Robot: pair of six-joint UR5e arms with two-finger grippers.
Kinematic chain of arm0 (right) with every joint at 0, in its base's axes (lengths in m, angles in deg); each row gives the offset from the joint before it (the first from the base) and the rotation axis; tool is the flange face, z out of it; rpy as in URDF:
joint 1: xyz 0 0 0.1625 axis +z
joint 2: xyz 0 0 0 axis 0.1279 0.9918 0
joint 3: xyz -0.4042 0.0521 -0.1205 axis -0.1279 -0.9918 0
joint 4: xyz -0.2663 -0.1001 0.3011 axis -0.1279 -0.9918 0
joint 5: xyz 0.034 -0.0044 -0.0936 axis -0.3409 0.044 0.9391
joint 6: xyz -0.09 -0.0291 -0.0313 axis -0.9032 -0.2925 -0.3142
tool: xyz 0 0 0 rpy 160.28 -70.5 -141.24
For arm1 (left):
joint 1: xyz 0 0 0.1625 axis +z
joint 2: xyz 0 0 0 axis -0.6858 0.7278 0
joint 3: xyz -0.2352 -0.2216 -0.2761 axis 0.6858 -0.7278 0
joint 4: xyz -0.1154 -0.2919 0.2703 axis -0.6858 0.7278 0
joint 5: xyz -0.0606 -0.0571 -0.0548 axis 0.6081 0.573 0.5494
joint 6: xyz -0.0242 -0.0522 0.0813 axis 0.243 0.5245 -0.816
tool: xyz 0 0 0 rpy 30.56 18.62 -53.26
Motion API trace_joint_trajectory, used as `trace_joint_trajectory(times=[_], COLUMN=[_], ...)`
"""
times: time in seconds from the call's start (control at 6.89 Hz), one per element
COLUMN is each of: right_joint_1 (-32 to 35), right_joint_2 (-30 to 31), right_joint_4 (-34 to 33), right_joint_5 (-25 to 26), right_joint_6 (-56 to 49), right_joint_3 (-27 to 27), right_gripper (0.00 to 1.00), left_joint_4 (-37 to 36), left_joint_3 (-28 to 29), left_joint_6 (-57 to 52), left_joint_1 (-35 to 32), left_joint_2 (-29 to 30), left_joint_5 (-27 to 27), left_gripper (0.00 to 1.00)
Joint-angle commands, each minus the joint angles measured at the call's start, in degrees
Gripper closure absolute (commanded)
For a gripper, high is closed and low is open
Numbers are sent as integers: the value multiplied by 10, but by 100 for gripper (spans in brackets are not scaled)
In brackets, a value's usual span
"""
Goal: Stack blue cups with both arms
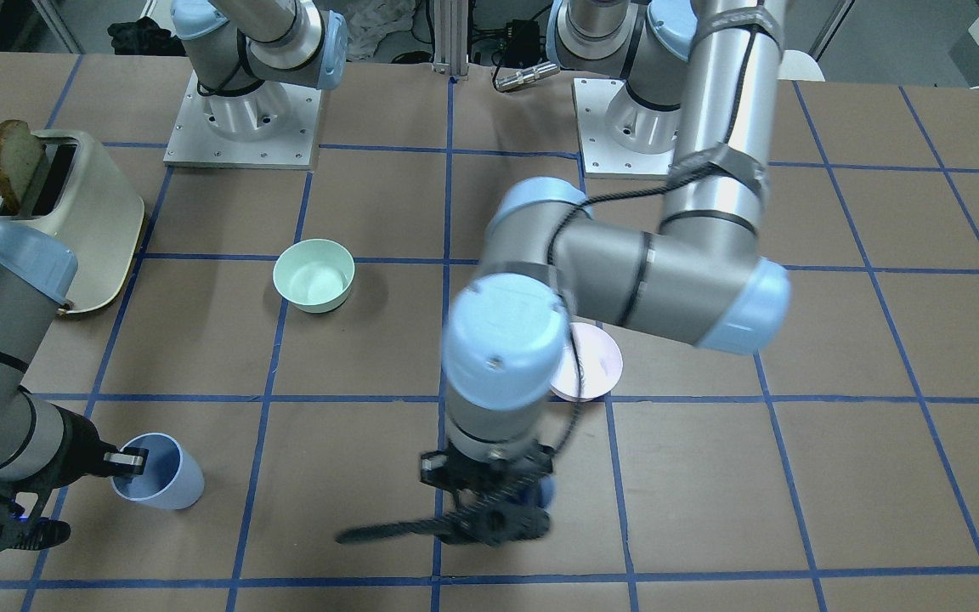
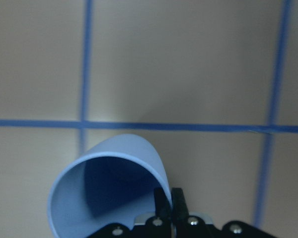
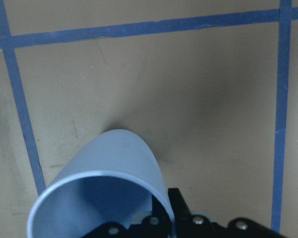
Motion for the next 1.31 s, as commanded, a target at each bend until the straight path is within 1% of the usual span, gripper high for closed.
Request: trace_joint_trajectory(times=[0.0, 0.15, 0.29, 0.44, 0.58, 0.73, 0.87, 1.02, 1.16], right_joint_1=[0, 0, 0, 3, 5, 8, 20, 34, 46], right_joint_2=[3, 4, 4, 6, 7, 9, 20, 29, 46], right_joint_4=[9, 21, 38, 58, 75, 89, 99, 121, 159], right_joint_5=[0, 0, -1, -7, -24, -24, -24, -23, -24], right_joint_6=[1, 1, 1, 4, 5, 11, 31, 52, 55], right_joint_3=[-20, -33, -47, -63, -77, -83, -83, -82, -81], right_gripper=[100, 100, 100, 100, 100, 100, 100, 100, 100], left_joint_4=[89, 81, 79, 38, -28, -49, -48, -37, 1], left_joint_3=[-73, -123, -171, -204, -228, -252, -257, -252, -248], left_joint_6=[147, 210, 227, 256, 258, 250, 247, 247, 245], left_joint_1=[-100, -110, -117, -119, -119, -119, -117, -113, -104], left_joint_2=[-46, -72, -88, -87, -78, -88, -100, -121, -153], left_joint_5=[2, 6, 7, 6, 6, 7, 26, 30, 40], left_gripper=[100, 100, 100, 100, 100, 1, 0, 0, 0])
